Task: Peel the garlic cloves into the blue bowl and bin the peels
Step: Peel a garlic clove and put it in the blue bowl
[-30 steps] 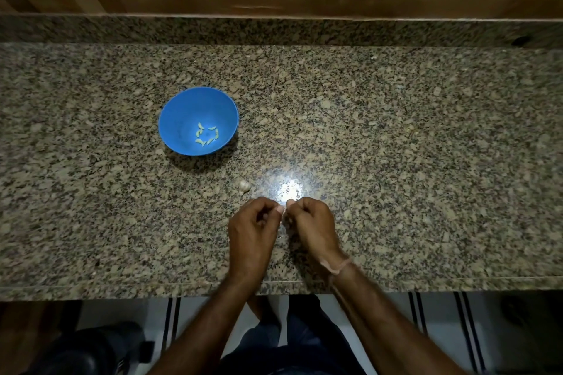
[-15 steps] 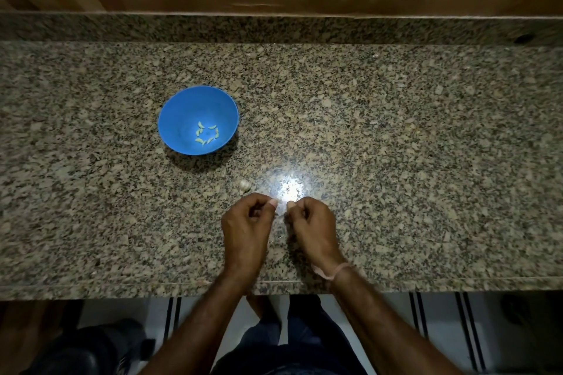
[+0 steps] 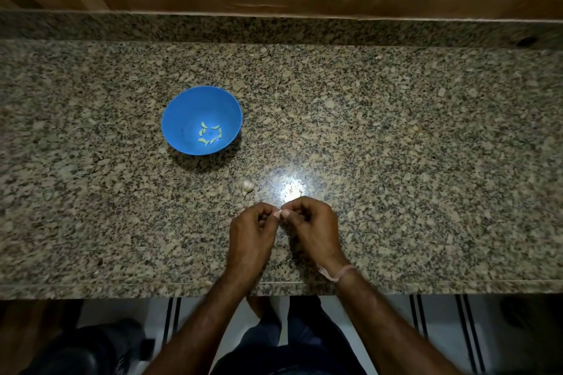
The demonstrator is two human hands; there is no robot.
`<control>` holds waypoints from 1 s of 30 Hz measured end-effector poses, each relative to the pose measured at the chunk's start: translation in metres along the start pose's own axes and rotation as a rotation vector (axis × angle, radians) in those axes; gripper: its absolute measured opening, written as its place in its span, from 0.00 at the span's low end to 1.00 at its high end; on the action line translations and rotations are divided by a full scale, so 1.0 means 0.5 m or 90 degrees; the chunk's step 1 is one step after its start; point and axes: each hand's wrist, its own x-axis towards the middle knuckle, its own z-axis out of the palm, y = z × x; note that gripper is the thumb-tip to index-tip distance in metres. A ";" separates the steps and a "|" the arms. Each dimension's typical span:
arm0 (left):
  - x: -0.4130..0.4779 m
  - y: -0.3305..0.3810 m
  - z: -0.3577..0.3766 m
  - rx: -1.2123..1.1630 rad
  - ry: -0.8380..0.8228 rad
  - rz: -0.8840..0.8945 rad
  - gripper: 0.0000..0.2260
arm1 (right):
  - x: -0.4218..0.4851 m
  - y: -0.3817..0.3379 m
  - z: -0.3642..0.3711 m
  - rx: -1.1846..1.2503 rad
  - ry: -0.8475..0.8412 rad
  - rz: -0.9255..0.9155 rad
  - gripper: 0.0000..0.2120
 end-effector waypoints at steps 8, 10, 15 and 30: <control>0.016 0.005 -0.014 -0.146 -0.085 -0.131 0.06 | -0.004 0.000 -0.003 0.015 -0.002 -0.012 0.06; 0.021 0.001 -0.012 -0.262 -0.121 -0.226 0.06 | -0.009 -0.003 -0.004 0.011 -0.003 -0.034 0.08; 0.018 0.001 -0.012 -0.222 -0.093 -0.193 0.07 | -0.018 -0.010 0.002 -0.024 0.005 -0.084 0.09; 0.020 0.005 -0.025 0.020 -0.014 0.019 0.05 | -0.006 -0.019 0.002 0.272 -0.065 0.212 0.02</control>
